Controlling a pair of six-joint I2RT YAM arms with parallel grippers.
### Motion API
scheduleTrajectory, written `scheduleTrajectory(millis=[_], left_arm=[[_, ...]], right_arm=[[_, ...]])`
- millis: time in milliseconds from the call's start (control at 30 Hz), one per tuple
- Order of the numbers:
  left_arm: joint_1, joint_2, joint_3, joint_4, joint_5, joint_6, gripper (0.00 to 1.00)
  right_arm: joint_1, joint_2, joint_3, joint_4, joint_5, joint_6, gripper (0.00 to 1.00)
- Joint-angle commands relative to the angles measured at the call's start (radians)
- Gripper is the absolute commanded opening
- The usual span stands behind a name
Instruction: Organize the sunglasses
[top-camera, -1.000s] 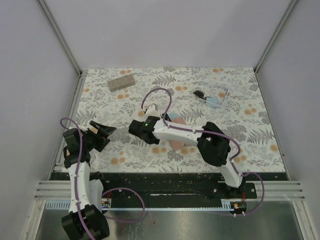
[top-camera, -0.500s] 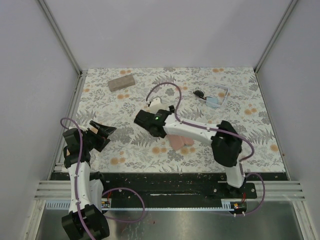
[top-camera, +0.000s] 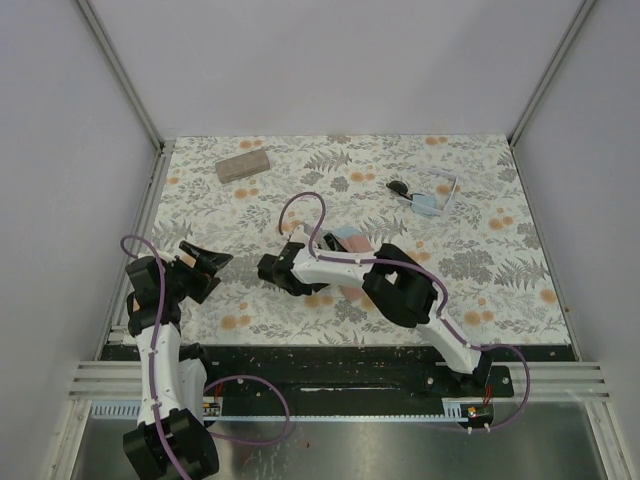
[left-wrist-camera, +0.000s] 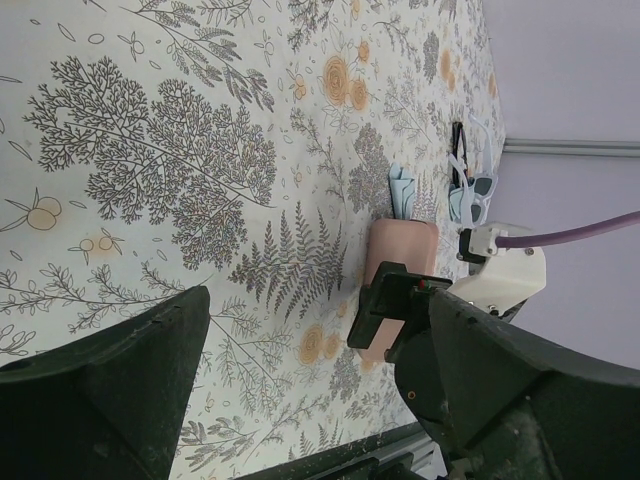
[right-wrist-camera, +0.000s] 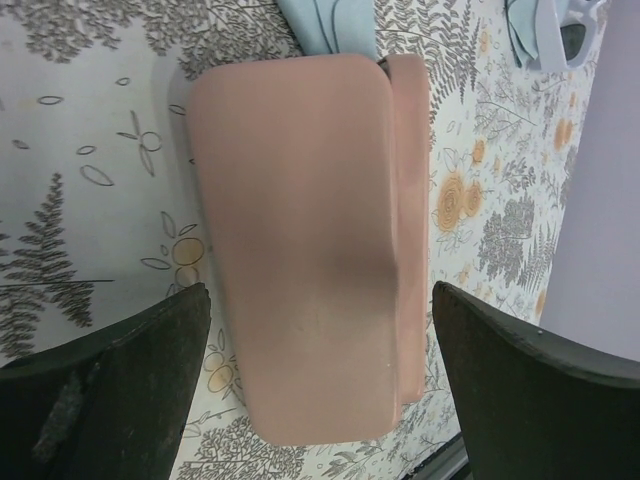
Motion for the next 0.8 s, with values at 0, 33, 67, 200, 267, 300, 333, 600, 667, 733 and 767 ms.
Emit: scheduleTrajectory(millis=[0,33,67,200,267,300,333,600,667,733,767], left_arm=[[0.004,0.005,-0.002,0.052,0.025,0.008,0.94],[0.001,0.004,-0.005,0.054,0.025,0.008,0.94],[0.003,0.004,-0.007,0.057,0.025,0.007,0.94],[0.003,0.005,-0.004,0.057,0.031,0.008,0.94],[0.004,0.004,0.001,0.054,0.031,0.011,0.94],[0.004,0.004,0.001,0.054,0.030,0.011,0.94],[0.003,0.004,0.002,0.054,0.028,0.011,0.94],[0.004,0.008,0.002,0.054,0.028,0.013,0.94],[0.004,0.008,0.002,0.054,0.028,0.014,0.94],[0.003,0.008,0.002,0.054,0.028,0.014,0.94],[0.003,0.008,0.002,0.054,0.030,0.014,0.93]], right_arm=[[-0.021,0.005,-0.021,-0.051,0.069,0.082,0.99],[-0.023,0.000,-0.028,-0.050,0.065,0.087,0.99],[-0.028,-0.003,-0.039,-0.048,0.062,0.093,0.99],[-0.046,-0.037,-0.086,-0.005,0.028,0.088,0.98],[-0.052,-0.057,-0.116,0.032,0.013,0.069,0.89],[-0.052,-0.064,-0.123,0.042,0.009,0.064,0.84],[-0.052,-0.067,-0.129,0.047,0.008,0.059,0.79],[-0.054,-0.110,-0.139,0.069,0.012,0.038,0.63],[-0.055,-0.132,-0.143,0.072,0.017,0.032,0.64],[-0.061,-0.156,-0.148,0.070,0.017,0.027,0.90],[-0.064,-0.167,-0.151,0.072,0.016,0.026,0.99]])
